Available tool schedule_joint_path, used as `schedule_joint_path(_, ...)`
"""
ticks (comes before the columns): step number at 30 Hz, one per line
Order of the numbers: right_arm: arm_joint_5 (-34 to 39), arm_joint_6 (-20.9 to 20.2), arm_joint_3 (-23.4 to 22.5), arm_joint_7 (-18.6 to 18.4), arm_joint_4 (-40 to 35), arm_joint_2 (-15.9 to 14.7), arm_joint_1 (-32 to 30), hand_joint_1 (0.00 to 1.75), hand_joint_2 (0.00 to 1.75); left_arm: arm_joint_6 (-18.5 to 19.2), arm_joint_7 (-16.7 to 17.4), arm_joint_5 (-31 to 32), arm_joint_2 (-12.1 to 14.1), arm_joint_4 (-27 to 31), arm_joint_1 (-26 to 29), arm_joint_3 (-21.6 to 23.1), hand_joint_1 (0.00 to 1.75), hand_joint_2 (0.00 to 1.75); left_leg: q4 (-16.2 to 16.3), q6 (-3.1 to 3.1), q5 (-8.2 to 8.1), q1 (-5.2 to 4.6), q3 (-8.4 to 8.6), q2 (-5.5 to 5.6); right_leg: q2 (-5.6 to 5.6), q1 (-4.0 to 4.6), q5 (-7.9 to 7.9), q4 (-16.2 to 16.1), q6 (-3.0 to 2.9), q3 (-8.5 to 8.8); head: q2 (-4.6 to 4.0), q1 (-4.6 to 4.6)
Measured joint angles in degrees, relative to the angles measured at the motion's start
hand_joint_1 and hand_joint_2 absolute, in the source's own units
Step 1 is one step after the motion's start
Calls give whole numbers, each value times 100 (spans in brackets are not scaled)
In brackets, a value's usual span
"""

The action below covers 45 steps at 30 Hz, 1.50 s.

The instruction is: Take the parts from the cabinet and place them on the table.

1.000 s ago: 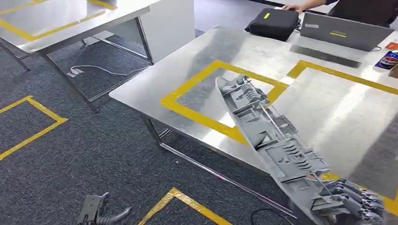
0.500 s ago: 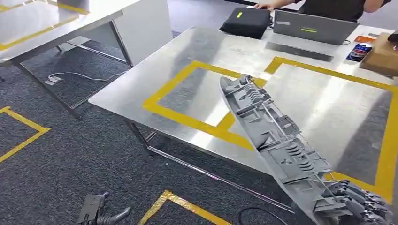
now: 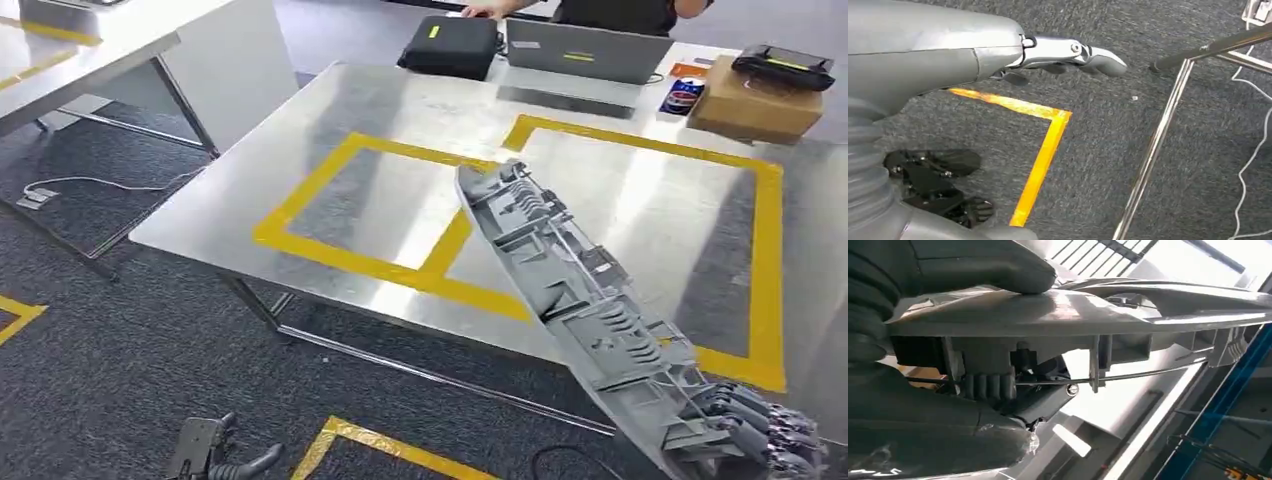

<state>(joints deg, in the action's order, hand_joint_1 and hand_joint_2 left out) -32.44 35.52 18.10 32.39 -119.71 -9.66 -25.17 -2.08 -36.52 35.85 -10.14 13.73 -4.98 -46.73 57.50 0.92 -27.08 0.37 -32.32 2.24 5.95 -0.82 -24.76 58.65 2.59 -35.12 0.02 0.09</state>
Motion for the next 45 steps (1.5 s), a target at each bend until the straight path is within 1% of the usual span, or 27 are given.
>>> schedule_joint_path(1, 2, -7, -2, 0, 0, 2, -1, 175, 175, 0, 0, 0, -13, 0, -7, 0, 0, 175, -41, -54, 34, 41, 8, -63, 24, 0, -2, 6, 36, -46, 0, -11)
schedule_joint_path(2, 2, -9, -11, 2, 0, 2, -1, 175, 175, -2, 0, 2, 0, 0, -15, -2, 0, 175, -46, -87, 43, 40, 12, -110, -209, 20, -84, 113, 54, -75, 0, 19)
schedule_joint_path(3, 4, -13, -13, 7, 0, 2, 18, 175, 175, -2, 0, 7, 0, 0, -10, -9, 0, 175, -46, -132, 33, 30, 12, -145, -388, 26, -295, 414, 72, -207, 0, 57)
schedule_joint_path(4, 4, -24, -15, 11, 0, 2, 28, 175, 175, -4, 0, 11, 0, 0, 6, -15, 0, 175, -46, -144, 29, 15, 14, -193, -475, 23, -533, 851, 84, -404, 0, 57)
schedule_joint_path(6, 4, -35, -17, 11, 2, 11, 24, 175, 175, -4, 0, 28, 2, 0, 26, -46, 0, 175, -44, -161, 17, -7, 14, -293, -530, 24, -871, 1685, 96, -786, 0, 57)
schedule_joint_path(7, 4, -42, -28, 9, 2, 11, 18, 175, 175, -4, 4, 37, 4, 0, 28, -57, 0, 175, -44, -162, 15, -14, 22, -344, -535, 24, -862, 1815, 98, -842, 0, 55)
schedule_joint_path(9, 4, -57, -55, 0, 2, 15, 18, 175, 175, -18, 24, 44, 2, 0, 24, -61, 0, 175, -44, -153, -7, -23, 55, -403, -550, 25, -494, 1267, 73, -538, 0, 55)
schedule_joint_path(11, 11, -77, -72, -20, 2, 15, 17, 175, 175, -31, 31, 48, -2, 0, 17, -66, 0, 175, -44, -112, -43, -25, 115, -441, -637, 35, -70, 218, 19, 53, 0, 59)
schedule_joint_path(12, 22, -92, -92, -22, 4, 17, 28, 175, 175, -57, 31, 52, -2, 0, 9, -68, 0, 175, -21, -76, -65, -69, 113, -452, -670, 71, -164, 38, 10, 173, 0, 55)
schedule_joint_path(13, 24, -101, -103, -24, 4, 26, 28, 175, 175, -74, 33, 52, 0, 0, 7, -72, 0, 175, -20, -54, -54, -69, 104, -456, -662, 67, -139, 36, -21, 161, 0, 39)
schedule_joint_path(14, 26, -103, -109, -24, 7, 31, 23, 175, 175, -85, 33, 52, 2, 0, 7, -79, 0, 175, -8, -69, -64, -73, 101, -455, -646, 52, -108, 17, -6, 153, 0, 41)
schedule_joint_path(15, 22, -109, -116, -24, 13, 33, 20, 175, 175, -87, 33, 52, 7, 0, 9, -85, 0, 175, -13, -144, -40, -74, 98, -453, -643, 56, -104, 17, 20, 148, 0, 44)
schedule_joint_path(16, 26, -109, -136, -28, 17, 35, 23, 175, 175, -87, 35, 55, 7, 0, 7, -87, 0, 175, -32, -149, -36, -72, 102, -454, -640, 61, -105, 18, 19, 141, 0, 37)
schedule_joint_path(25, 22, -111, -151, -26, 26, 46, 29, 175, 175, -87, 35, 55, 7, 0, 4, -96, 0, 175, -118, -18, 17, -56, 114, -453, -642, 82, -109, 23, -62, 123, 0, 44)
schedule_joint_path(28, -86, -118, -157, -103, 37, 59, 39, 175, 175, -103, 44, 55, 26, 0, 2, -101, 0, 175, -106, -112, -25, -101, 94, -449, -647, 35, -74, -30, -15, 135, 0, 39)
schedule_joint_path(30, -591, -144, -236, -519, 74, 61, 9, 175, 175, -105, 63, 59, 33, 0, 1, -105, 0, 175, -257, -195, 15, -80, 162, -441, -648, 38, 80, 74, 66, 143, 0, 41)
schedule_joint_path(32, -1086, -229, -393, -1198, 220, 61, 5, 175, 175, -96, 98, 68, 24, 0, 4, -109, 0, 175, -303, -187, 82, -31, 235, -444, -617, 35, -142, 239, 85, 60, 0, 59)
schedule_joint_path(34, -1235, -361, -663, -1684, 451, 39, -19, 175, 175, -70, 136, 116, 24, 0, 8, -129, 0, 175, -301, -184, 101, -25, 226, -444, -614, 3, -642, 1045, 129, -294, 0, 63)
schedule_joint_path(35, -1231, -473, -831, -1815, 564, 35, -27, 175, 175, -57, 146, 144, 26, 0, 10, -140, 0, 175, -297, -176, 107, -22, 216, -444, -616, -6, -806, 1387, 160, -453, 0, 81)
schedule_joint_path(36, -1228, -630, -1050, -1915, 676, 9, -49, 175, 175, -50, 179, 184, 24, 0, 13, -142, 0, 175, -294, -165, 112, -16, 215, -444, -616, -31, -856, 1571, 199, -539, 0, 83)
schedule_joint_path(38, -1292, -897, -1463, -2033, 820, -57, -52, 175, 175, -26, 214, 254, 17, 0, 8, -142, 0, 175, -273, -117, 98, 26, 227, -444, -620, -67, -592, 1159, 250, -330, 0, 83)
schedule_joint_path(40, -1320, -1262, -1981, -2074, 1001, -98, -14, 175, 175, 22, 256, 319, 13, 0, -16, -142, 0, 175, -200, -23, 43, 97, 242, -445, -646, -135, -54, 152, 339, 183, 0, 87)
schedule_joint_path(41, -1329, -1444, -2257, -2065, 1118, -109, 32, 175, 175, 35, 280, 356, 34, 2, -33, -142, 0, 175, -172, 41, 25, 87, 242, -443, -618, -99, -193, 37, 377, 209, 0, 96)
schedule_joint_path(42, -1329, -1590, -2510, -2042, 1204, -116, 65, 175, 175, 50, 293, 367, 44, 0, -56, -142, 0, 175, -110, 76, 27, 75, 199, -445, -640, -88, -363, -9, 209, 186, 0, 116)
schedule_joint_path(43, -1335, -1852, -2763, -1968, 1256, -125, 104, 175, 175, 63, 315, 380, 42, 0, -63, -142, 0, 175, -110, 105, 8, 70, 177, -445, -609, -84, -196, 60, 101, 196, 0, 87)
schedule_joint_path(44, -1353, -2027, -2995, -1879, 1312, -125, 131, 175, 175, 63, 321, 382, 44, 0, -64, -142, 0, 175, -104, 147, 16, 65, 183, -444, -607, -95, -195, 62, 58, 160, 0, 76)
schedule_joint_path(45, -1362, -2123, -3216, -1799, 1368, -125, 155, 175, 175, 63, 323, 387, 70, 0, -71, -142, 0, 175, -113, 127, -9, 56, 179, -433, -606, -114, -139, 65, 93, 169, 0, 74)
